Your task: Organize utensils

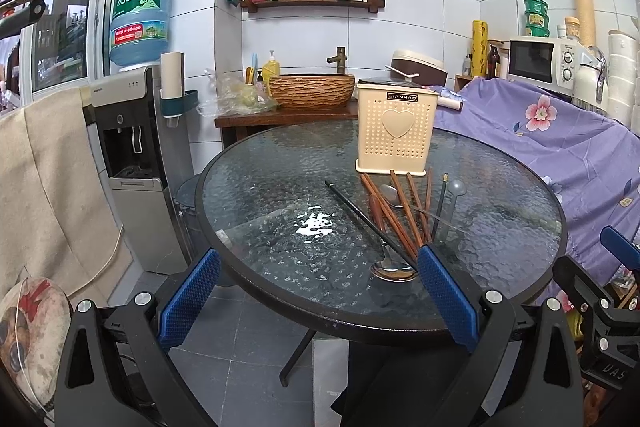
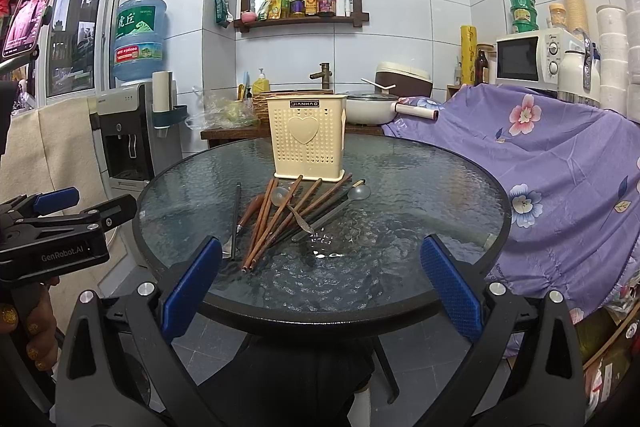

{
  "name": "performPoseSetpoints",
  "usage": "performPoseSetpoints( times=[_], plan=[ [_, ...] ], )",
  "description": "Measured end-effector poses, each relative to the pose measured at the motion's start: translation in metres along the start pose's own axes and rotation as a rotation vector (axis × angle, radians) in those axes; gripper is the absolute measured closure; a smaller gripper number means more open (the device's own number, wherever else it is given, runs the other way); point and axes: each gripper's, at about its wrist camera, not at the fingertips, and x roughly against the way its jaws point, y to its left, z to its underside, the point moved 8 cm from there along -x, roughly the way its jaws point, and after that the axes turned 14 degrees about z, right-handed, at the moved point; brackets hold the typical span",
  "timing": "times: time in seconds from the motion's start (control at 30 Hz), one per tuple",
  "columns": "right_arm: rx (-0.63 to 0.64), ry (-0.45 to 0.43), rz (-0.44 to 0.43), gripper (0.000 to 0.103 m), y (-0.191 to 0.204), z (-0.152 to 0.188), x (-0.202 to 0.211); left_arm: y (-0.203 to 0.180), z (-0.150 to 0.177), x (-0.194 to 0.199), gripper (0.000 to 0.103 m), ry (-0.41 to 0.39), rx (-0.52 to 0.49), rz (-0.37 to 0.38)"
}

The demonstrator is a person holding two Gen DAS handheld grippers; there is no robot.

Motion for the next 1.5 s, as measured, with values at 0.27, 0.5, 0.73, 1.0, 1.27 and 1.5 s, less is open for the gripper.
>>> performPoseSetpoints(
  times=[0.27,0.5,0.73,1.0,1.27,1.5],
  plan=[
    [0.001,0.002,-0.001,0.005,0.001,0.002,0.000,0.000,0.001,0.000,0.006,0.002,0.002,0.001],
    [0.006,0.005,0.000,0.005,0.002,0.004,-0.002,0.002,0.003,-0.002,0.006,0.014,0.009,0.005],
    [0.006,0.009,-0.004,0.005,0.003,0.006,-0.002,0.002,0.003,-0.002,0.006,0.012,0.008,0.004],
    [0.023,0.024,0.010,0.005,0.001,0.008,-0.009,0.010,0.006,-0.011,0.006,0.034,0.036,0.021],
    [0.003,0.163,0.013,0.005,-0.019,0.011,-0.054,0.035,0.011,-0.045,0.010,0.140,0.059,0.022],
    [-0.026,0.279,0.004,0.013,-0.031,0.001,-0.103,0.050,-0.005,-0.082,0.027,0.218,0.117,0.095]
  ],
)
